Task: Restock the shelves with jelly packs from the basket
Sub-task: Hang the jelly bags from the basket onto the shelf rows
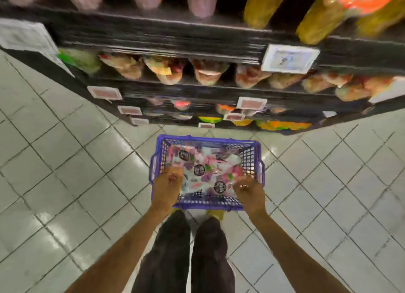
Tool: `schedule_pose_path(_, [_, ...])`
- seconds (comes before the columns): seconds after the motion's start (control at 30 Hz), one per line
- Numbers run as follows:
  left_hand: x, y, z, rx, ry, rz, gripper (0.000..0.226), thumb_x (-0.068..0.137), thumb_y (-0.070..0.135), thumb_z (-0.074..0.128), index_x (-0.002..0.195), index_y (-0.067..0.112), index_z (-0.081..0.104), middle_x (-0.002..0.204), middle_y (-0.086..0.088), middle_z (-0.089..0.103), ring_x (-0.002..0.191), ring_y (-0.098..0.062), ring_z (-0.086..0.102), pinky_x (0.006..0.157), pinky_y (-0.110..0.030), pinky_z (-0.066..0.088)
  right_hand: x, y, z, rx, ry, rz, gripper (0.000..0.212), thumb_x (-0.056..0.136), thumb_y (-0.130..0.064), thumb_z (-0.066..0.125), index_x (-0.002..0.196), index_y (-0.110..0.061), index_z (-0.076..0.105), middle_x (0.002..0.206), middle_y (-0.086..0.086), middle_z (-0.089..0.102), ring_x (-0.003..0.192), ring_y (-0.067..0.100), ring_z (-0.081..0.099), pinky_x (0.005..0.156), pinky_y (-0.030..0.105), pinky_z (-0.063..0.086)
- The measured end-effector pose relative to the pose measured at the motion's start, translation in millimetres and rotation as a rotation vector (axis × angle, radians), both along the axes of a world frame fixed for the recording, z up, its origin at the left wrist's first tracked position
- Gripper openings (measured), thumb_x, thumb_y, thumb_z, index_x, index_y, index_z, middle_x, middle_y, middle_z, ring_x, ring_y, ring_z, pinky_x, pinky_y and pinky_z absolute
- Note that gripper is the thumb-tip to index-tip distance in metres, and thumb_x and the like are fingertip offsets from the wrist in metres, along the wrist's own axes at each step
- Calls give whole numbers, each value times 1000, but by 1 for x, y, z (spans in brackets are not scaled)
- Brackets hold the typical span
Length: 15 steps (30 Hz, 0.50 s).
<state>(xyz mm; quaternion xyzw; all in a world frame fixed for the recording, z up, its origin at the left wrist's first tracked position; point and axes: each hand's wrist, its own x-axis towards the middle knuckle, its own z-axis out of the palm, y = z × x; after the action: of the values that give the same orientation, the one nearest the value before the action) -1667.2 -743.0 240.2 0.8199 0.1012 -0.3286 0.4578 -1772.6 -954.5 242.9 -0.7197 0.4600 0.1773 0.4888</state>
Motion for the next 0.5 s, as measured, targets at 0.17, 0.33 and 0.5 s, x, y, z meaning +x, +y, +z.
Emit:
schedule_pose_path(0.17, [0, -4, -125, 139, 14, 89, 11, 88, -1, 60, 94, -4, 68, 89, -28, 67, 82, -37, 62, 76, -40, 48, 5, 15, -136, 12, 127, 51, 20, 91, 0, 59, 108, -1, 69, 102, 12, 65, 97, 25, 61, 90, 32, 51])
schedule_pose_path(0.33, [28, -13, -239, 231, 58, 29, 21, 86, 1, 64, 105, -7, 66, 107, -26, 67, 98, -34, 63, 85, -38, 50, 32, 25, -270, -57, 160, 125, 41, 85, 12, 45, 57, -4, 70, 59, -4, 59, 52, 7, 54, 56, 18, 39])
schedule_pose_path(0.5, [46, -24, -318, 416, 57, -177, 66, 88, 24, 67, 142, 0, 37, 141, -22, 47, 132, -38, 44, 108, -49, 39, 59, 39, -348, -20, 357, 265, 51, 82, -32, 75, 117, -1, 57, 109, 12, 68, 99, 27, 67, 79, 37, 58])
